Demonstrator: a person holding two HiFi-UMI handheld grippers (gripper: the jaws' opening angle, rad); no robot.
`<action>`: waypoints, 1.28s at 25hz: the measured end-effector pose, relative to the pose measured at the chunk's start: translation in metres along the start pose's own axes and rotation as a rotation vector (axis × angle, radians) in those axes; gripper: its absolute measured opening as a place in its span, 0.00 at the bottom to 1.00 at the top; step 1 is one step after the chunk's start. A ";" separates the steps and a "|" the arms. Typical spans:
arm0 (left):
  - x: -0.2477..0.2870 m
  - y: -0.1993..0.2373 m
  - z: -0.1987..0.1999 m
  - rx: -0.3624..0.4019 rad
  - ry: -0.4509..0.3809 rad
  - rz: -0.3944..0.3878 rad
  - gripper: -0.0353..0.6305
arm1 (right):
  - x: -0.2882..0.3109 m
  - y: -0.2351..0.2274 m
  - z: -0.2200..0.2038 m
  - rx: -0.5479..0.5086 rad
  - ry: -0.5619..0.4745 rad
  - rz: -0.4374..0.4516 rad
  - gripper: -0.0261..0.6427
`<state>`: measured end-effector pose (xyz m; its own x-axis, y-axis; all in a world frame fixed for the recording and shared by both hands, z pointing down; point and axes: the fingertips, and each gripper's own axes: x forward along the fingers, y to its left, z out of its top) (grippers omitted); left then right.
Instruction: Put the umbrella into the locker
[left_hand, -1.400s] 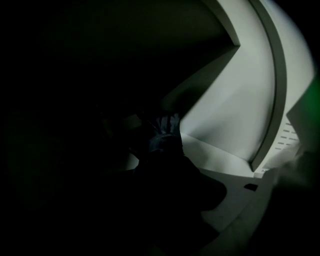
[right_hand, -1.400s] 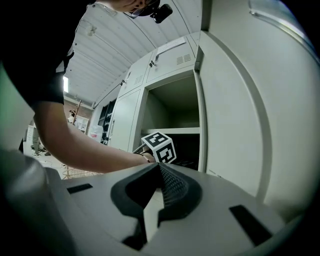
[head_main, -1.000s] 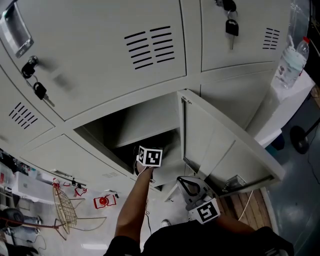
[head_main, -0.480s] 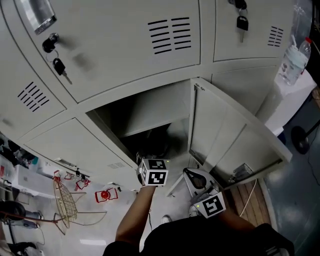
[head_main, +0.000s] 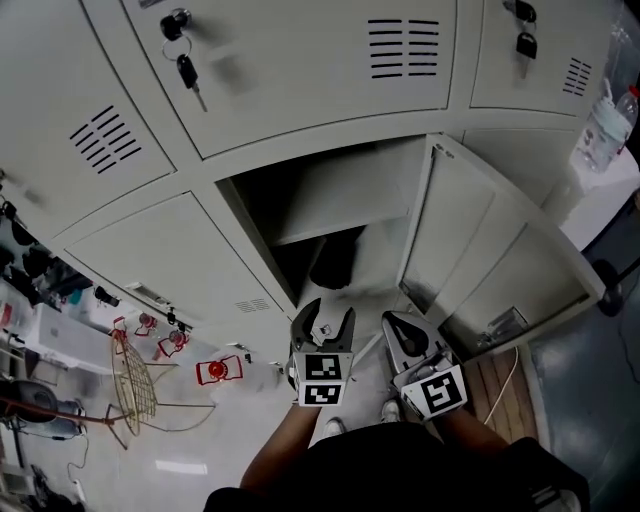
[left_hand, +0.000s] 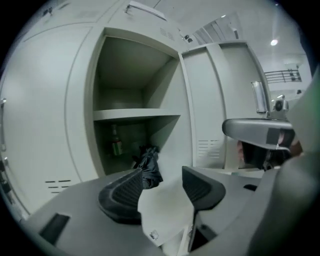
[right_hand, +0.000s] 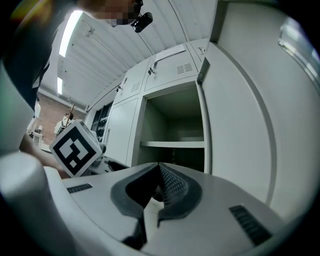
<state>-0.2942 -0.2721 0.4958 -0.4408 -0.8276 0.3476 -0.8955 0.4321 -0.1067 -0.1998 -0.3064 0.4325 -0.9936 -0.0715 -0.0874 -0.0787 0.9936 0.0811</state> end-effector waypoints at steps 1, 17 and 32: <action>-0.005 0.003 -0.002 -0.013 -0.010 0.018 0.41 | 0.001 0.004 0.002 0.013 0.004 0.006 0.04; -0.062 0.009 -0.020 -0.127 -0.112 0.054 0.04 | 0.009 0.032 0.008 -0.047 0.021 0.010 0.04; -0.076 0.010 -0.022 -0.154 -0.123 0.036 0.04 | 0.002 0.036 0.003 -0.056 0.046 -0.027 0.04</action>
<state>-0.2681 -0.1971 0.4891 -0.4854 -0.8439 0.2284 -0.8629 0.5045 0.0303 -0.2045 -0.2709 0.4320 -0.9936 -0.1036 -0.0444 -0.1087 0.9849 0.1348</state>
